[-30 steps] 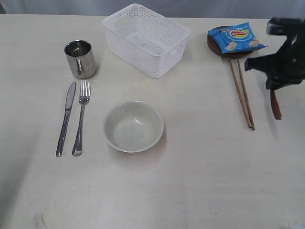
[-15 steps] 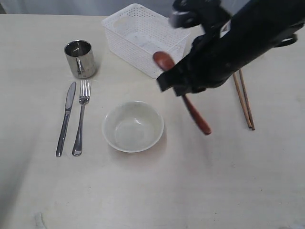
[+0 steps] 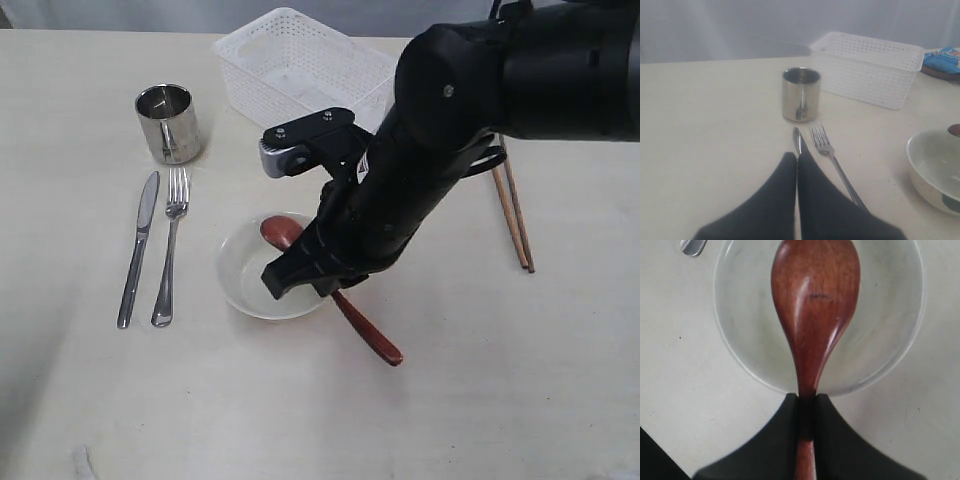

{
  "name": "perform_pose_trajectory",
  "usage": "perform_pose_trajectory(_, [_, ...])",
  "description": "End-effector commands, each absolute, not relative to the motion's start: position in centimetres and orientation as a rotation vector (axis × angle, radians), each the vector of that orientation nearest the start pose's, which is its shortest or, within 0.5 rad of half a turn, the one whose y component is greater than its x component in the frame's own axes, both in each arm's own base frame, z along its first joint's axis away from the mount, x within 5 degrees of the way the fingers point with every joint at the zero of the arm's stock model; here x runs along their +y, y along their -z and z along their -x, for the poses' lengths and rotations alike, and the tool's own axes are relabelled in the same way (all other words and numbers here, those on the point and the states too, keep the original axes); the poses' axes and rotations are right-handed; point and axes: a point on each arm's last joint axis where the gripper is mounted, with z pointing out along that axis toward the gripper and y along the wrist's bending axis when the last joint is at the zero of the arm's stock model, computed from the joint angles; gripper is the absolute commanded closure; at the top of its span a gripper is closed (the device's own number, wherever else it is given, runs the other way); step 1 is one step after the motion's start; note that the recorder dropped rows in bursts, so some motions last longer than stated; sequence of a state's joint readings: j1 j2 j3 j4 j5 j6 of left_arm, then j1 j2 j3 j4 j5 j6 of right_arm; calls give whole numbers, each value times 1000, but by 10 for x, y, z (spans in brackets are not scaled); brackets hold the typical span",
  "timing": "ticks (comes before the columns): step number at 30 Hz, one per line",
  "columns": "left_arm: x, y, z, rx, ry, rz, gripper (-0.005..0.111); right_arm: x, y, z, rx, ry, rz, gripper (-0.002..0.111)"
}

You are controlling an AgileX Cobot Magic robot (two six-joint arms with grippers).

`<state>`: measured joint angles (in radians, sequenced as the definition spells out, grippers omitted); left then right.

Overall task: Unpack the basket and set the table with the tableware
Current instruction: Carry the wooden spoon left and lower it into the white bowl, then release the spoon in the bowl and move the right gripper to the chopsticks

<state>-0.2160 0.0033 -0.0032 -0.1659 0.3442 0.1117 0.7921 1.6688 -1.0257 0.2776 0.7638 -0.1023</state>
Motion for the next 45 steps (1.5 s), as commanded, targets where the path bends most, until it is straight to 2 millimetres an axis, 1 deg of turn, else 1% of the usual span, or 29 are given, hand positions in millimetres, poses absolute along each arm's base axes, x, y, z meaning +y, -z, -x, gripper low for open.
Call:
perform_pose_trajectory(1, [-17,-183,-51,1817,237,-201,107,243,-211,-213,2730,-461,1021,108])
perform_pose_trajectory(5, [-17,-183,-51,1817,237,-201,107,248,-220,-218,2706,-479,1009,108])
perform_pose_trajectory(7, [-17,-183,-51,1817,237,-201,107,249,-220,-218,2725,-474,1022,108])
perform_pose_trajectory(12, [-17,-183,-51,1817,237,-201,107,253,-206,-220,2816,-436,1069,108])
perform_pose_trajectory(14, [-17,-183,-51,1817,237,-201,107,255,-205,-223,2815,-440,1067,108])
perform_pose_trajectory(17, [-17,-183,-51,1817,239,-200,107,259,-210,-227,2795,-450,1062,97])
perform_pose_trajectory(21, [-17,-183,-51,1817,239,-200,107,261,-217,-228,2803,-456,1079,78])
perform_pose_trajectory(23, [-17,-183,-51,1817,239,-200,107,261,-220,-227,2817,-447,1098,73])
perform_pose_trajectory(28, [-17,-183,-51,1817,239,-200,107,263,-226,-229,2810,-445,1112,73])
perform_pose_trajectory(31, [-17,-183,-51,1817,239,-200,107,265,-235,-232,2783,-450,1114,73])
perform_pose_trajectory(33, [-17,-183,-51,1817,239,-200,107,265,-243,-235,2768,-422,1136,73])
perform_pose_trajectory(36, [-17,-183,-51,1817,239,-200,107,254,-256,-243,2771,-269,1151,73])
perform_pose_trajectory(38, [-17,-183,-51,1817,239,-200,107,239,-264,-254,2775,-109,1103,73])
perform_pose_trajectory(40, [-17,-183,-51,1817,239,-200,107,219,-270,-269,2772,26,990,73])
perform_pose_trajectory(41, [-17,-183,-51,1817,239,-200,107,208,-271,-278,2774,63,926,73])
perform_pose_trajectory(42, [-17,-183,-51,1817,239,-200,107,198,-272,-286,2771,98,871,73])
perform_pose_trajectory(43, [-17,-183,-51,1817,239,-200,107,183,-272,-297,2786,129,786,73])
perform_pose_trajectory(45, [-17,-183,-51,1817,239,-200,107,162,-269,-312,2807,151,673,73])
